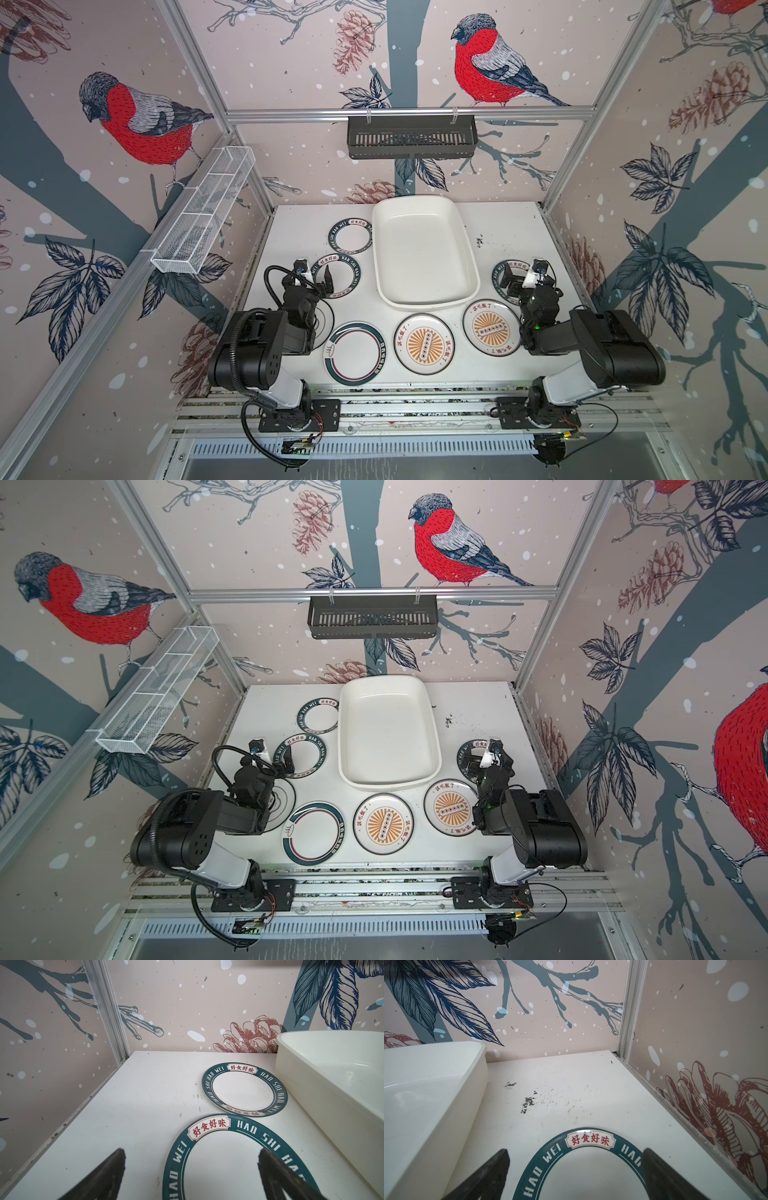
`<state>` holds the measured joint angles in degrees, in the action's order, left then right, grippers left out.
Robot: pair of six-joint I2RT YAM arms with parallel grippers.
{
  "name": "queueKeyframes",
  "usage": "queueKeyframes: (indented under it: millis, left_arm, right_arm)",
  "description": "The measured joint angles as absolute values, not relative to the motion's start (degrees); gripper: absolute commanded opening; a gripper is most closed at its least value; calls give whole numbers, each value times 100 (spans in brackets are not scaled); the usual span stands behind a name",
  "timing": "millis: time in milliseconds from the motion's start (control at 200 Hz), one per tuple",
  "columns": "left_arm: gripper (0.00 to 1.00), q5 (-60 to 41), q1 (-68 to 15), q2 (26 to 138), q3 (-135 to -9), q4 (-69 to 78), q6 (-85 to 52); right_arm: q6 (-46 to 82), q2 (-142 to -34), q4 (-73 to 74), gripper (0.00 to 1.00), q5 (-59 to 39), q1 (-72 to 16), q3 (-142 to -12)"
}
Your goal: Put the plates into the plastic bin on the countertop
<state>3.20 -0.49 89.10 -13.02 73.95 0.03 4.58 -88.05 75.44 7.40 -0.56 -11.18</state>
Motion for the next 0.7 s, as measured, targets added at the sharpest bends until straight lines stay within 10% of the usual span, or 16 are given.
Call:
queueKeyframes:
  millis: [700]
  left_arm:
    - [99, -16, -67, 7634, -2202, 5251, 309]
  right_arm:
    - [1116, -7400, 5566, 100, 1984, 58, -1850]
